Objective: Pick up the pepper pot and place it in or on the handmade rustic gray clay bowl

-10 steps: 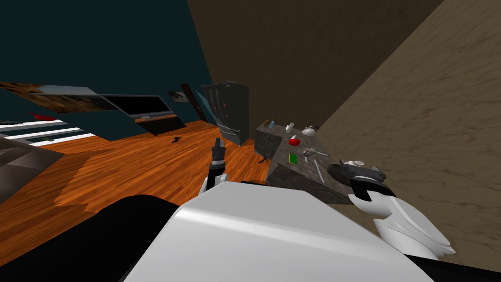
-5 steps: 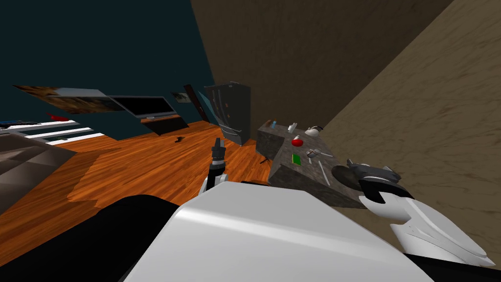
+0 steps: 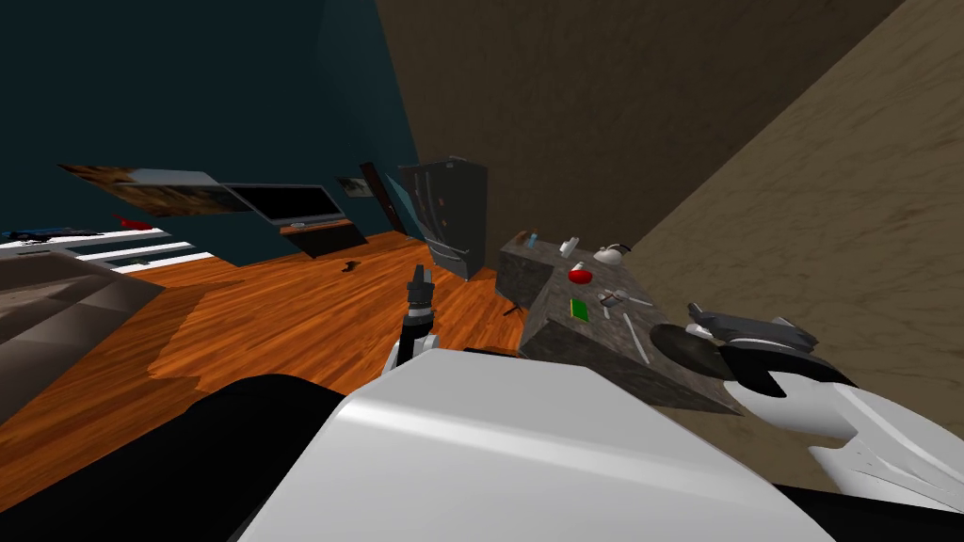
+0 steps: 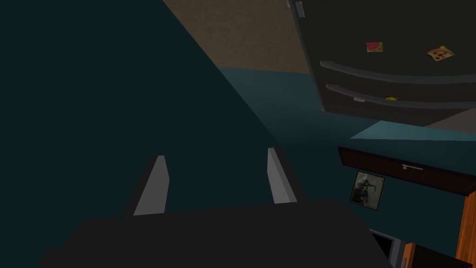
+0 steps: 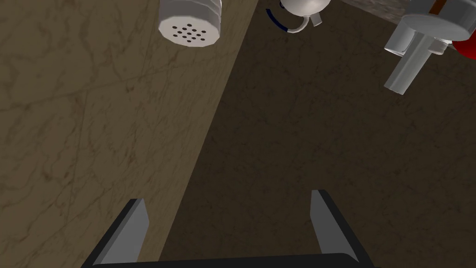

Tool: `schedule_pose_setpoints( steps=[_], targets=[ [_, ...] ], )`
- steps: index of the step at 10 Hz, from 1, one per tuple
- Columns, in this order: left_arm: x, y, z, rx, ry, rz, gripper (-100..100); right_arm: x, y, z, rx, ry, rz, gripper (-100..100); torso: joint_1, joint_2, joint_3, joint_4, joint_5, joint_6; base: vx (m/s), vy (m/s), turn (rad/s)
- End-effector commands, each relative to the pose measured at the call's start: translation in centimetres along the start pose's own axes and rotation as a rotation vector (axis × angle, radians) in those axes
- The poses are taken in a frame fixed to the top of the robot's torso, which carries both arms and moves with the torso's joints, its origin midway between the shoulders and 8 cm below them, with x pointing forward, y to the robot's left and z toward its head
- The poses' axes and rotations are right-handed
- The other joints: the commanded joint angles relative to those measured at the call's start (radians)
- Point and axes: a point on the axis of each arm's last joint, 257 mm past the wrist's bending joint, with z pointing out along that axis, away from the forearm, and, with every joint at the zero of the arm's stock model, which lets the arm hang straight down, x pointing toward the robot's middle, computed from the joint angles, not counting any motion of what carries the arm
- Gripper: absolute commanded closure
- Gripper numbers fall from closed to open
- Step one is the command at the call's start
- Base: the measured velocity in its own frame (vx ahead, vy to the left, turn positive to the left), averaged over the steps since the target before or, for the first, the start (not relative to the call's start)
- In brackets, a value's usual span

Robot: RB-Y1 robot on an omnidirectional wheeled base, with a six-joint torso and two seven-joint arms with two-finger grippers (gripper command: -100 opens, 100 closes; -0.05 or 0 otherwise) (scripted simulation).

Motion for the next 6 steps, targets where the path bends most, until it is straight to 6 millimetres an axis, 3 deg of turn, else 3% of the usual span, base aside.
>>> schedule_pose_setpoints(
  steps=[1,4,5,6],
  targets=[
    [0.0,0.0,0.0,0.0,0.0,0.0,0,-1.0,-1.1,0.4,0.004,-0.001,-0.006,-100,0.0,0.0,0.0,0.0,0.0,0.0,0.007,0.073,0.062],
    [0.0,0.0,0.0,0.0,0.0,0.0,0,-2.6,-2.4,1.0,0.006,-0.006,-0.019,-100,0.001,0.0,0.0,0.0,0.0,0.0,0.009,0.068,0.033],
    [0.0,0.0,0.0,0.0,0.0,0.0,0,-2.2,-2.2,0.8,0.006,-0.004,-0.017,-100,0.0,0.0,0.0,0.0,0.0,0.0,0.005,0.024,0.006],
    [0.0,0.0,0.0,0.0,0.0,0.0,0,-2.3,-2.3,0.8,0.006,-0.005,-0.016,0,-0.002,0.0,0.0,0.0,-0.001,0.0,0.0,0.0,0.0]
  ],
)
